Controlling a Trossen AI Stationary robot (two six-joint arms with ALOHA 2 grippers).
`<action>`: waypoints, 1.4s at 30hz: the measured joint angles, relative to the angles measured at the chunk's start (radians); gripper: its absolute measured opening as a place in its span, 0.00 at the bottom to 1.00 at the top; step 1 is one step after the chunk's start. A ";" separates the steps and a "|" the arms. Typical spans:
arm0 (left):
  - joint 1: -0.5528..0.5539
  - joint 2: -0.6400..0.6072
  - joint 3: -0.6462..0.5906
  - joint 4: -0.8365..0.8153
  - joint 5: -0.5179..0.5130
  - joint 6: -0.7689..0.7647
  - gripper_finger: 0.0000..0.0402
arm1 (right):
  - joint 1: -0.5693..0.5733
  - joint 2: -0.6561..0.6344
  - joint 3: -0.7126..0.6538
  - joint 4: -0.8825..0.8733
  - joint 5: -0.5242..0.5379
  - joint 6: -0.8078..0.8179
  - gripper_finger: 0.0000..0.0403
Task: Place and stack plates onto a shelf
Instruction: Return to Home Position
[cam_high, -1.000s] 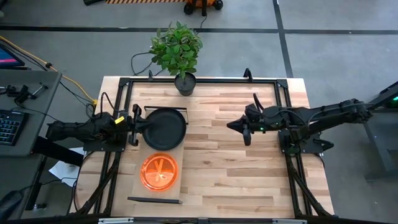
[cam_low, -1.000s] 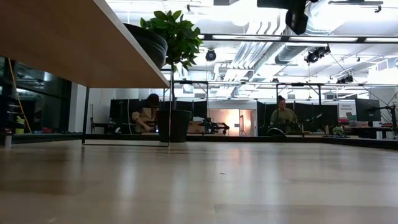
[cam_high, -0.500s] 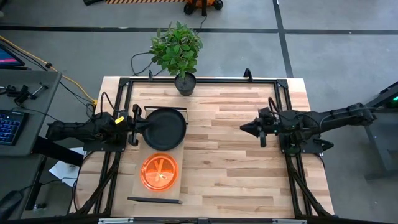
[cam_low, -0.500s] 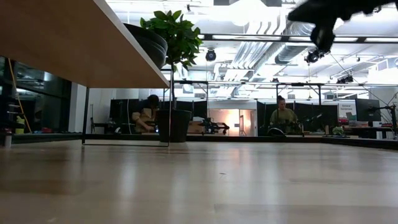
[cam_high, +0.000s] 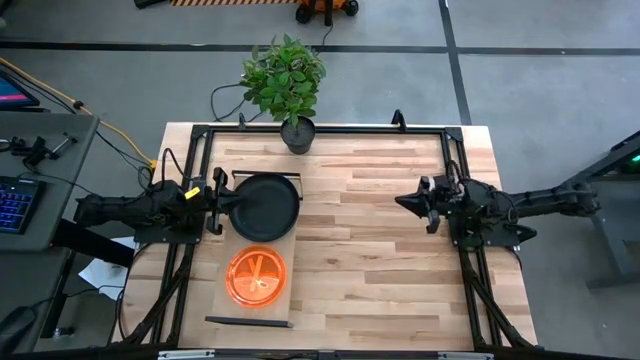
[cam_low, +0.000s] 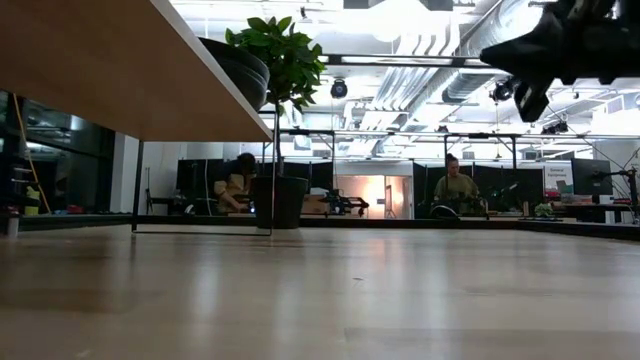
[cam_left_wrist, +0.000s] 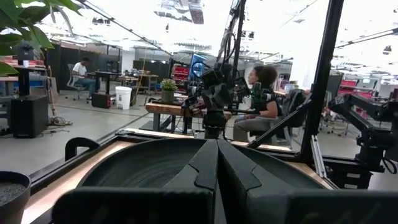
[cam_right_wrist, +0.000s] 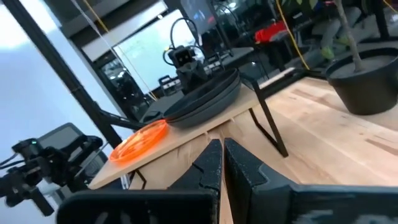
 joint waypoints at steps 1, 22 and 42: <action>0.000 0.000 0.000 0.000 0.000 0.000 0.00 | -0.007 -0.023 -0.010 -0.004 -0.015 -0.002 0.00; 0.000 0.002 0.000 -0.001 0.000 0.000 0.00 | 0.024 -0.359 -0.043 -0.334 -0.046 -0.128 0.00; 0.000 0.002 0.000 -0.003 0.000 0.000 0.00 | 0.024 -0.354 -0.115 -0.273 -0.037 -0.257 0.00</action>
